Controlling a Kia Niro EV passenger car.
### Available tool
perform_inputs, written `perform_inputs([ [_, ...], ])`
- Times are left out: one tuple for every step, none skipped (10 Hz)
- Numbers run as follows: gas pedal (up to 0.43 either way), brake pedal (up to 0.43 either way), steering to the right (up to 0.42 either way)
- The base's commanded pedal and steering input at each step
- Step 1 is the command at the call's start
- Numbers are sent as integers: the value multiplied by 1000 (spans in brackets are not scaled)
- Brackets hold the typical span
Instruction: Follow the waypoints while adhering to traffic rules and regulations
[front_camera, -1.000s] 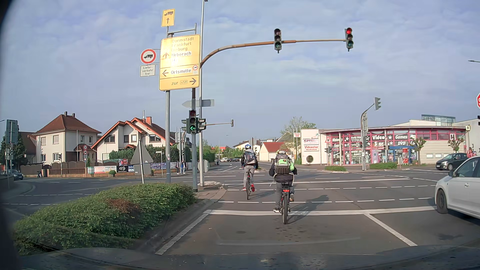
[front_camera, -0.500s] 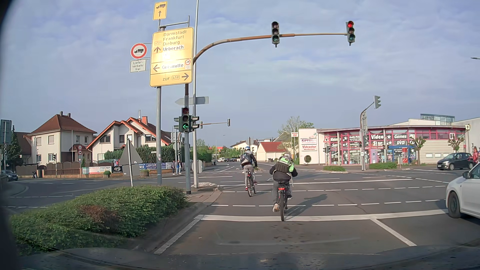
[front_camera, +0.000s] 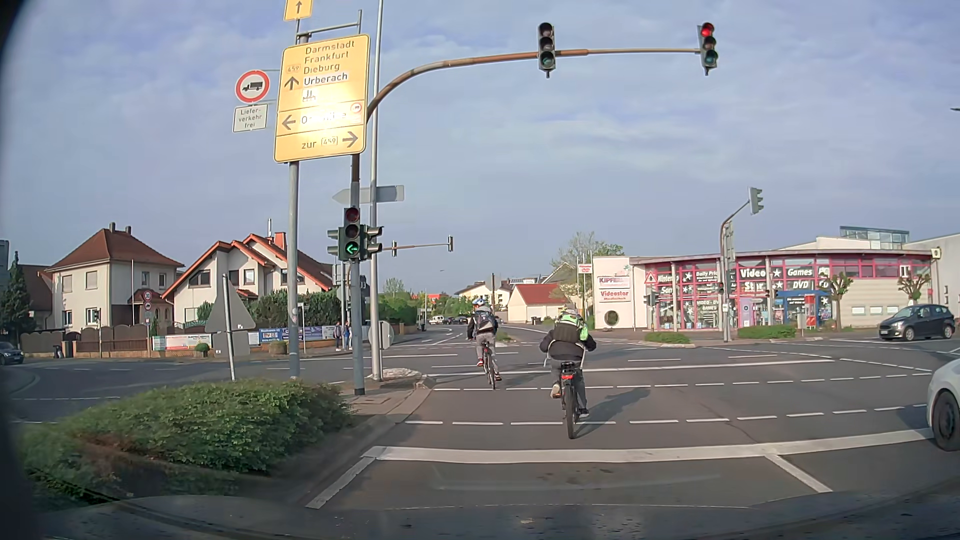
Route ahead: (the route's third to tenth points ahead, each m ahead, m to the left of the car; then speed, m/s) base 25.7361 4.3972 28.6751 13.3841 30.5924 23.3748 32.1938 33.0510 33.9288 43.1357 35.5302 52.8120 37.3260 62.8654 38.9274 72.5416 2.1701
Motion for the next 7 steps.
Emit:
perform_inputs([
  [177,0,28],
  [177,0,27],
  [177,0,26],
  [177,0,24],
  [169,0,24],
  [138,0,23],
  [110,0,22],
])
